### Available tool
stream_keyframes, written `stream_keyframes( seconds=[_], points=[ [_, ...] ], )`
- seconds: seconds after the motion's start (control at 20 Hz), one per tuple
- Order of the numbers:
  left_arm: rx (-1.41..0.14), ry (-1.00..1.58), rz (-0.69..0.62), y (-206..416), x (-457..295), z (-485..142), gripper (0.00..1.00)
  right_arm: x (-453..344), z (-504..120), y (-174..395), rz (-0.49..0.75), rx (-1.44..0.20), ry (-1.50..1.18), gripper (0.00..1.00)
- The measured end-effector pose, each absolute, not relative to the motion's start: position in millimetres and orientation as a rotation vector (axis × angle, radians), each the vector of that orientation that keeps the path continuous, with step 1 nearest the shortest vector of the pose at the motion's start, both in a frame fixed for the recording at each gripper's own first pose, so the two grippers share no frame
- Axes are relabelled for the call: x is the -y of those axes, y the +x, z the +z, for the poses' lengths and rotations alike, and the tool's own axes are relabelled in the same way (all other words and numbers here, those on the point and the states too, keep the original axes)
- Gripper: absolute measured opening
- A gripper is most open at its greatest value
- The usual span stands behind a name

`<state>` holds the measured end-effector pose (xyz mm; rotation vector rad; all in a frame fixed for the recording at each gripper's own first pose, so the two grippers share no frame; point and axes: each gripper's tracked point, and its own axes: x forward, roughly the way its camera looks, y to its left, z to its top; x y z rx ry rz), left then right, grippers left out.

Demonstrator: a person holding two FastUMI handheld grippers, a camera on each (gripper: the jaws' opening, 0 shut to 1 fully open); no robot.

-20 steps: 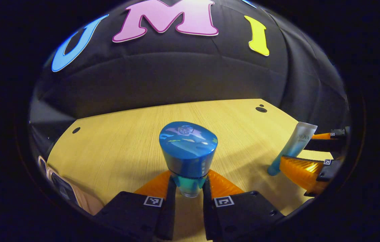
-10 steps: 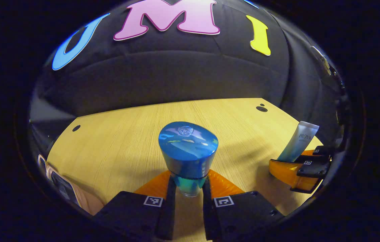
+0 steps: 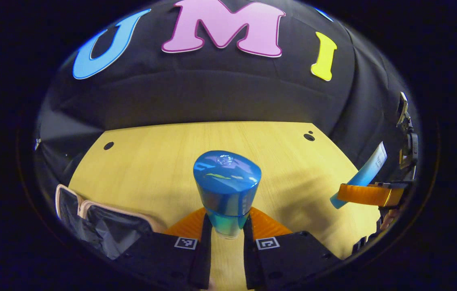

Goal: First open the suitcase, pack the skin care products into it, and then close the suitcase.

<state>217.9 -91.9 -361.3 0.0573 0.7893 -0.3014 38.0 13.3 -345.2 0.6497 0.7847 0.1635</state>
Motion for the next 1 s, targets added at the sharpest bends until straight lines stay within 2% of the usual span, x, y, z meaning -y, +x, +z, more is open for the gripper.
stream_keyframes(
  seconds=[0.15,0.2,0.25,0.35,0.4,0.5,0.6,0.65,0.75,0.8,0.85,1.0],
  points=[
    [-0.876,0.071,-0.236,180.4,25.8,-336.3,0.38,-47.3,-306.3,21.8,0.302,-0.790,0.718,0.40],
    [-0.924,0.079,-0.211,166.4,4.5,-336.0,0.41,-60.3,-295.5,16.5,0.342,-0.787,0.739,0.40],
    [-0.964,0.081,-0.187,152.0,-16.2,-335.7,0.38,-72.1,-285.3,10.1,0.380,-0.787,0.749,0.40],
    [-1.068,0.059,-0.158,122.6,-50.2,-339.7,0.37,-98.9,-269.3,-2.5,0.439,-0.794,0.742,0.40],
    [-1.105,0.032,-0.149,108.8,-65.2,-342.4,0.41,-111.8,-264.2,-8.1,0.463,-0.800,0.738,0.40],
    [-1.180,-0.007,-0.157,91.4,-86.5,-354.7,0.38,-136.8,-257.7,-15.1,0.477,-0.803,0.724,0.40],
    [-1.266,-0.007,-0.151,74.8,-110.1,-372.6,0.38,-163.7,-251.8,-19.7,0.486,-0.807,0.739,0.40],
    [-1.298,-0.002,-0.157,70.9,-121.3,-381.2,0.41,-178.7,-250.7,-22.6,0.483,-0.817,0.745,0.40],
    [-1.373,0.011,-0.162,64.4,-139.4,-399.0,0.38,-207.4,-256.2,-39.0,0.493,-0.903,0.737,0.40],
    [-1.393,0.025,-0.170,64.2,-145.7,-409.3,0.42,-217.8,-257.8,-45.4,0.497,-0.920,0.710,0.40],
    [-1.412,0.050,-0.187,66.3,-149.1,-419.0,0.38,-228.2,-259.6,-48.4,0.496,-0.932,0.681,0.40],
    [-1.498,0.090,-0.201,61.2,-163.2,-447.6,0.38,-259.1,-263.4,-62.1,0.495,-1.001,0.680,0.40]
  ],
)
